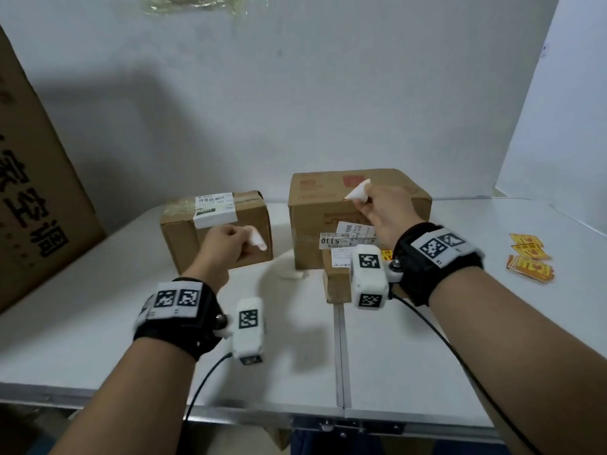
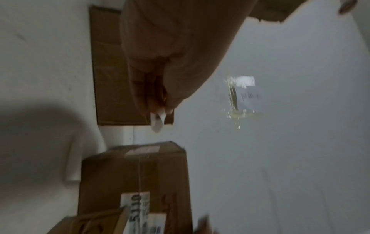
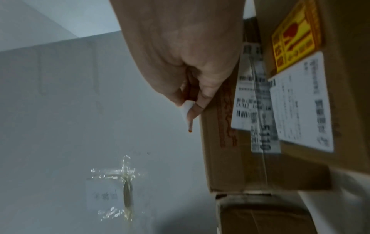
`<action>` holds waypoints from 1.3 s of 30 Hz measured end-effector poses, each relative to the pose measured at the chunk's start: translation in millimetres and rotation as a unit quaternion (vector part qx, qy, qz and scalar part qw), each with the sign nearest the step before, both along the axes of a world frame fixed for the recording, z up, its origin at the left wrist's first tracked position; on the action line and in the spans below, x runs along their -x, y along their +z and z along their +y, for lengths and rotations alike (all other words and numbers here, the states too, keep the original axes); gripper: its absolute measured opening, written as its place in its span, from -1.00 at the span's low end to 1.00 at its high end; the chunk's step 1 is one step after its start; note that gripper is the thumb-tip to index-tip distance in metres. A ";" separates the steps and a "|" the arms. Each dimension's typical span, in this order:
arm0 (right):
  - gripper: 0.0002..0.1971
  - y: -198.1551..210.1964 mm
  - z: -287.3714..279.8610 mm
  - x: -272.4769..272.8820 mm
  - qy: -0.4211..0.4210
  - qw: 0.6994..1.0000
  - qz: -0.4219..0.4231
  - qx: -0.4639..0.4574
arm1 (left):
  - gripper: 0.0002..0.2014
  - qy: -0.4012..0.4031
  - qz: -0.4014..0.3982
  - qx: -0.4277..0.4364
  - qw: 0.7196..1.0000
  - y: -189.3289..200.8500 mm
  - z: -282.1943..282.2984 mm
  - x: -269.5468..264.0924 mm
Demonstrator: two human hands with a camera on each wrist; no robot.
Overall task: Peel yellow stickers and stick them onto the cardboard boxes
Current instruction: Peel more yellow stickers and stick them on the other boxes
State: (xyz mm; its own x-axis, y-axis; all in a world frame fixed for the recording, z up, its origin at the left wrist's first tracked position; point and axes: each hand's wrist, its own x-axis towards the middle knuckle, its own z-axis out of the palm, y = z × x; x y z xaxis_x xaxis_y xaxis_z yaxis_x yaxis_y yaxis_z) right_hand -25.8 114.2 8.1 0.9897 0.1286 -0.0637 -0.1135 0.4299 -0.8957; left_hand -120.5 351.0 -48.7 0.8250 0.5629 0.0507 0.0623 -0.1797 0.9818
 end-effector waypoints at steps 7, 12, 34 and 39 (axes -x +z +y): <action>-0.79 -6.6 31.5 -3.4 0.009 0.997 -0.048 0.060 | -0.91 -0.032 0.069 -0.199 0.977 9.1 -9.4 -21.5; -0.89 -4.9 37.9 -8.9 -0.022 0.994 -0.071 0.081 | -0.78 0.047 -0.006 -0.399 0.916 25.8 3.5 -26.9; -0.89 -20.6 35.8 -26.0 -0.024 0.951 -0.180 0.251 | -0.40 -0.046 0.213 -0.577 0.787 12.0 19.7 -56.4; -0.90 -24.3 37.2 -9.6 0.041 0.939 -0.207 0.271 | -0.42 -0.052 0.213 -0.541 0.812 20.4 -3.2 -54.0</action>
State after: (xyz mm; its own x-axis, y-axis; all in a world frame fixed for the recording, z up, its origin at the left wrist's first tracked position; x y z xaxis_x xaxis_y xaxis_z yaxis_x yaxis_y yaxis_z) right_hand -16.2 151.4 -16.2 0.9323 0.2656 0.2456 0.2792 -0.0963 -0.9554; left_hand -66.4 347.9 -28.3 0.9374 0.3055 0.1674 0.2843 -0.9486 0.1389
